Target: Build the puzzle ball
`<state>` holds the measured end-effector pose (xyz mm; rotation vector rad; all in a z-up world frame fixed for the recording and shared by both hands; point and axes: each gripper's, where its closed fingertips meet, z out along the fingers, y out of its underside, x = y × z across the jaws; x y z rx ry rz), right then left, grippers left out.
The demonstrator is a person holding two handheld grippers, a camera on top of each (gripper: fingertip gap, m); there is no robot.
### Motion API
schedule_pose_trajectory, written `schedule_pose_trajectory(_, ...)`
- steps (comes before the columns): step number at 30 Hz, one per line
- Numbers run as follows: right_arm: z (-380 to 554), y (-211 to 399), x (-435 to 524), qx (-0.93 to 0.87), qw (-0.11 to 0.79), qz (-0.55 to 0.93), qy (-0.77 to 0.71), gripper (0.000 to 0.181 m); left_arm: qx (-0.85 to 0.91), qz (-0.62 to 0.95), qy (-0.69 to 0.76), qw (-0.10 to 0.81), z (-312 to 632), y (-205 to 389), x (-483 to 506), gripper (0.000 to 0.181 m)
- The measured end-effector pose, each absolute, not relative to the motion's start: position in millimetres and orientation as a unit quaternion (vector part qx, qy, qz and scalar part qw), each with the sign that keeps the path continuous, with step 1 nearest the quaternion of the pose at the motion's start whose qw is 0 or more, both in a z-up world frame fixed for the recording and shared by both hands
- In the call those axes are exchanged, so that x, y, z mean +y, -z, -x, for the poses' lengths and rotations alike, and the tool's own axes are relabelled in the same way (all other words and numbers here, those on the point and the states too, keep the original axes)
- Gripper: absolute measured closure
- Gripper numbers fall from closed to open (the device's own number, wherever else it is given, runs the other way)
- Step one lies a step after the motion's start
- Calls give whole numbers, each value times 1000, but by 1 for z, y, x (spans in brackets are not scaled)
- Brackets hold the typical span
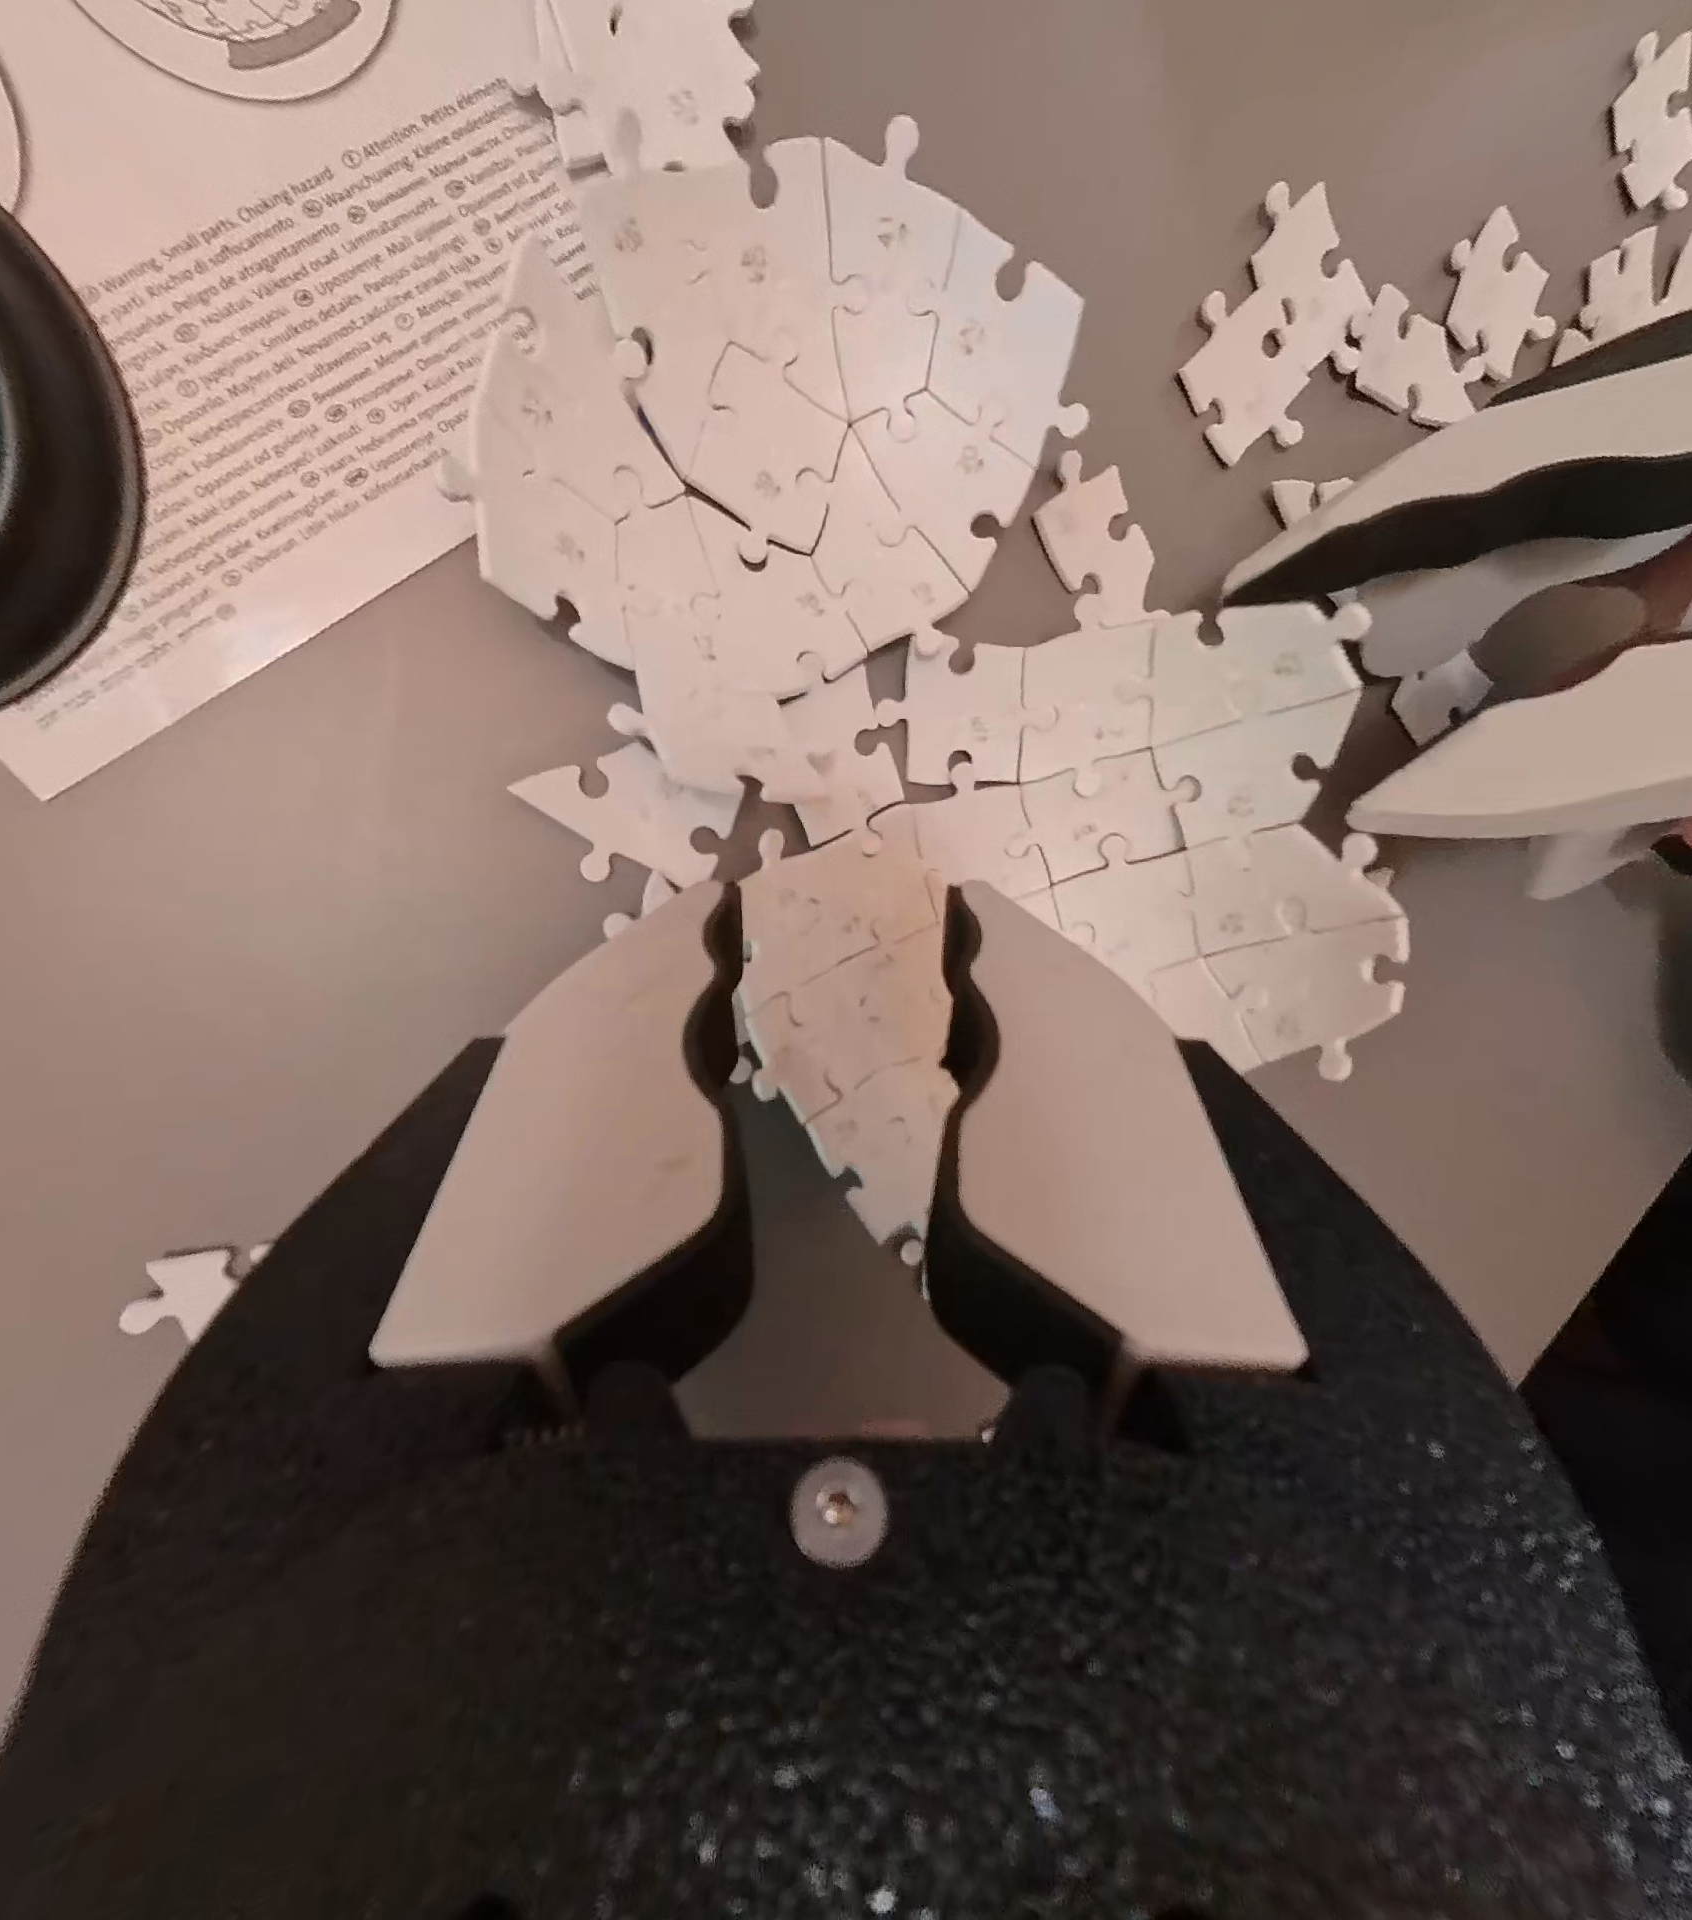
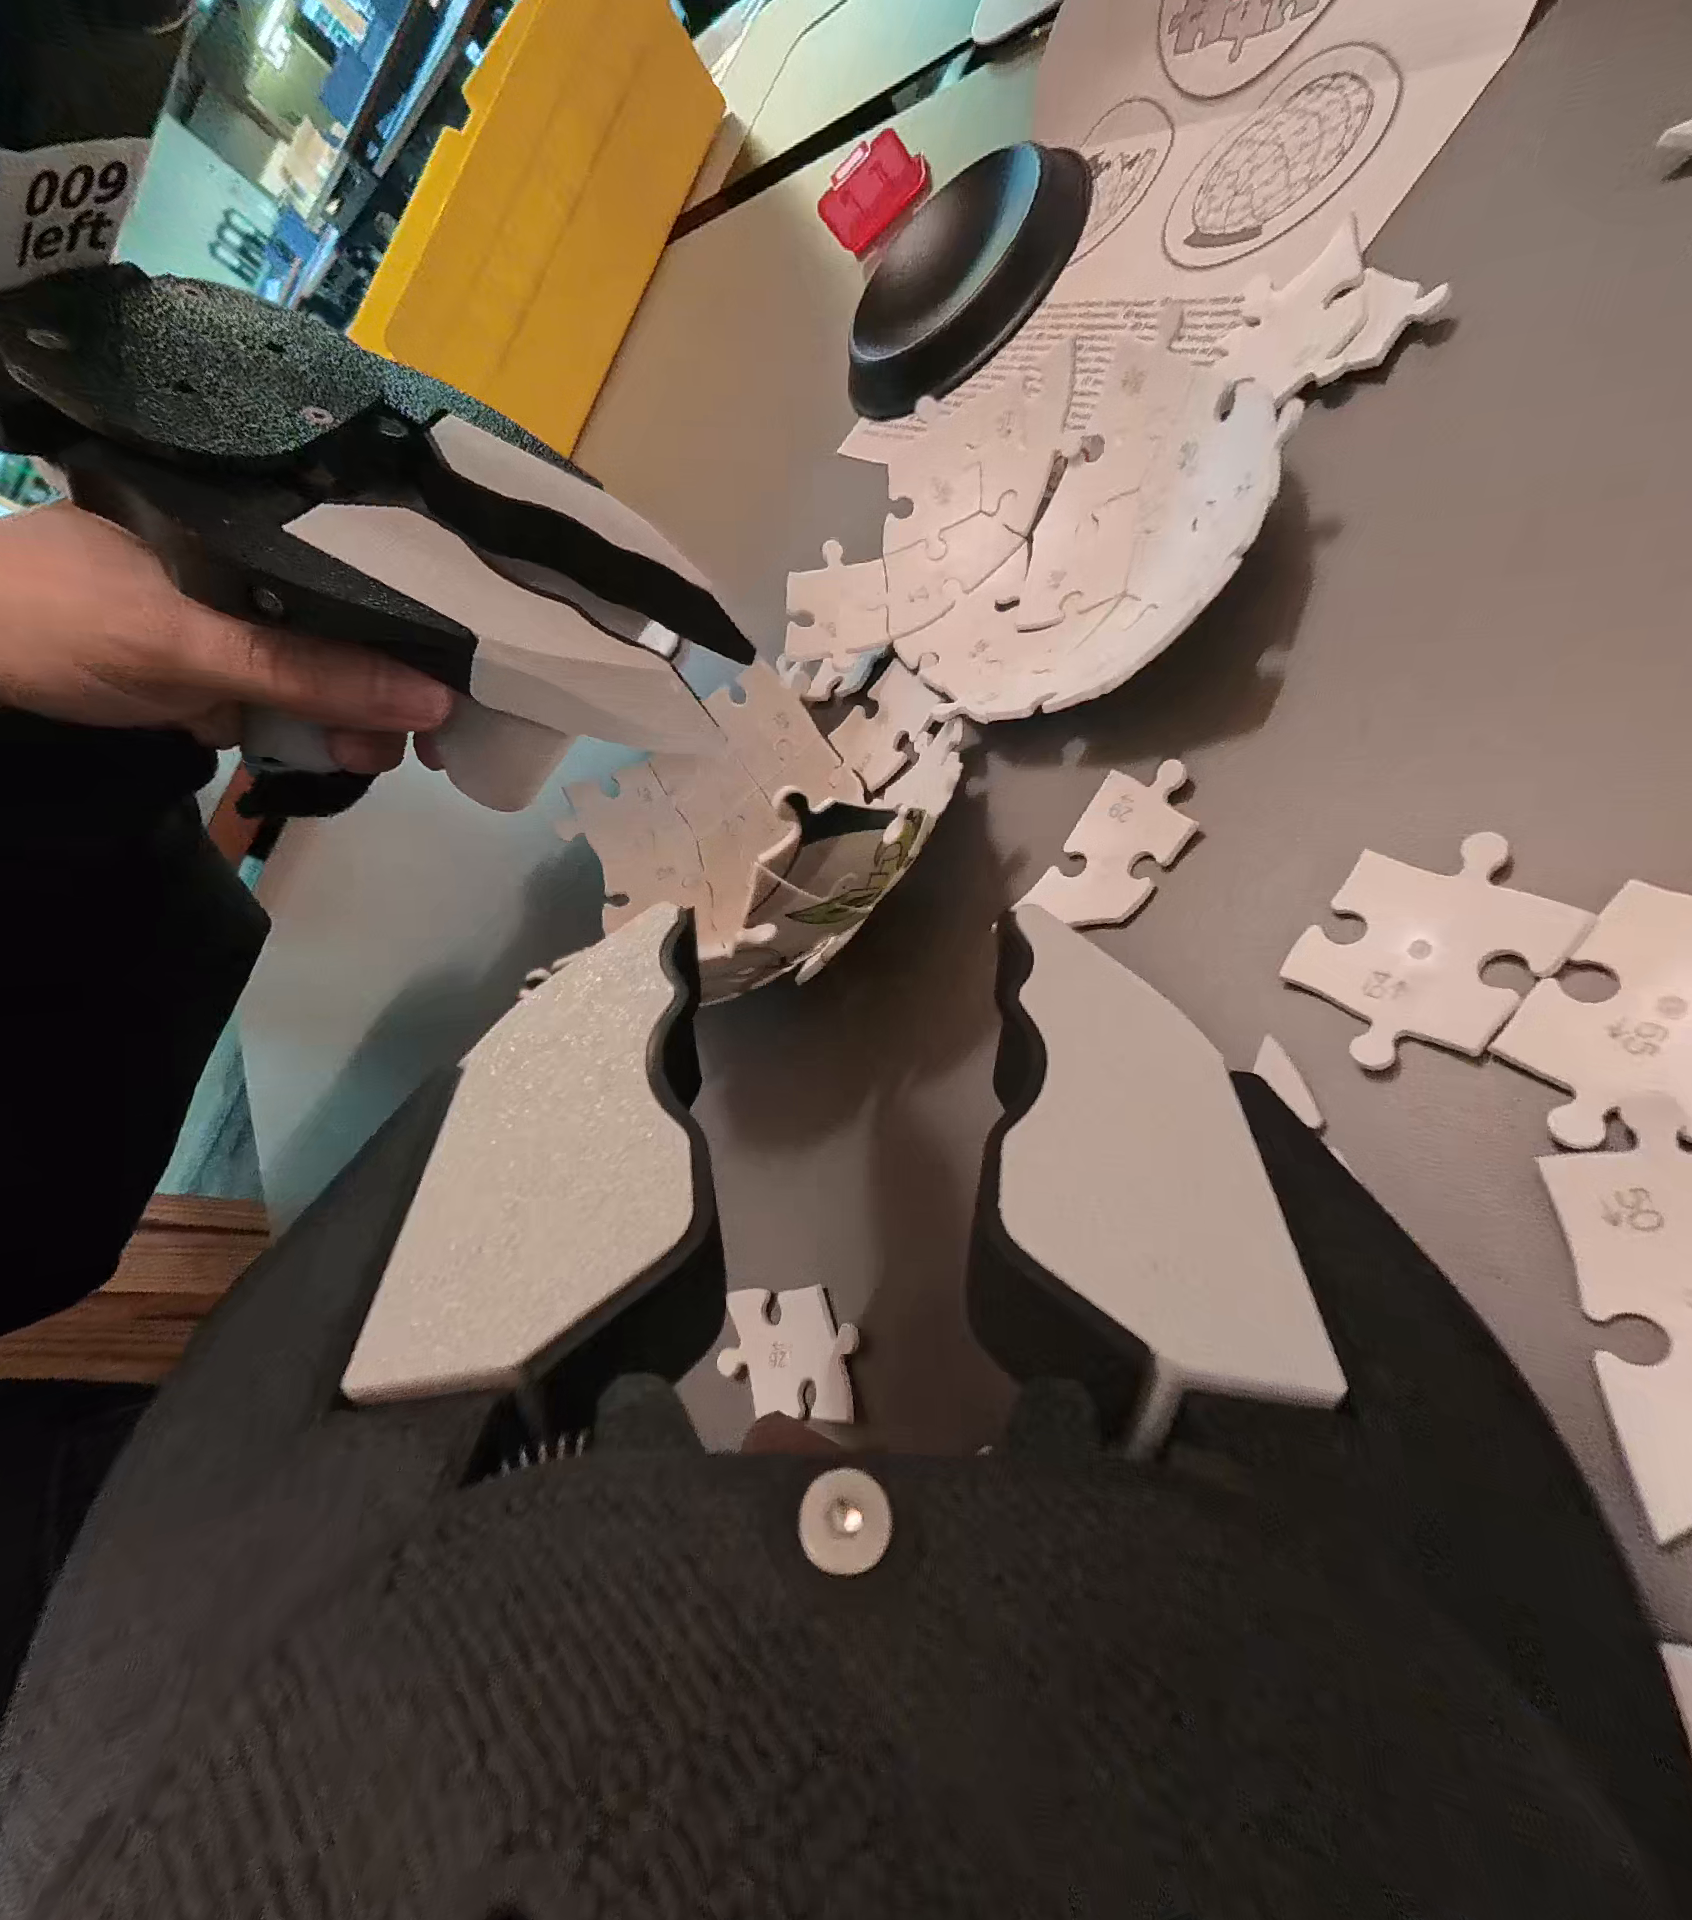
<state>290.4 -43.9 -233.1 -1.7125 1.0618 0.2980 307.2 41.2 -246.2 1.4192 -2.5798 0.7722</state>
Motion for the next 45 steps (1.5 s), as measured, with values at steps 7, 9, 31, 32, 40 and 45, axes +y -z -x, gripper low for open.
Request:
schedule_pose_trajectory(7, -285, 236, -39, 425, 518, 728, -144, 126, -839, -476, -252, 81, -293, 250, 39, 144)
schedule_pose_trajectory(9, -284, 234, -40, 423, 523, 725, -149, 127, -830, -485, -262, 90, -287, 251, 37, 143)
schedule_pose_trajectory(31, -277, 217, -70, 401, 534, 729, -151, 126, -783, -510, -343, 97, -259, 234, 43, 146)
schedule_pose_trajectory(32, -277, 217, -70, 402, 531, 730, -150, 127, -783, -510, -343, 97, -259, 234, 44, 146)
schedule_pose_trajectory(40, -280, 222, -63, 377, 465, 789, -139, 124, -778, -512, -353, 88, -269, 234, 46, 147)
schedule_pose_trajectory(45, -281, 221, -59, 365, 455, 800, -140, 125, -750, -535, -376, 98, -282, 239, 42, 146)
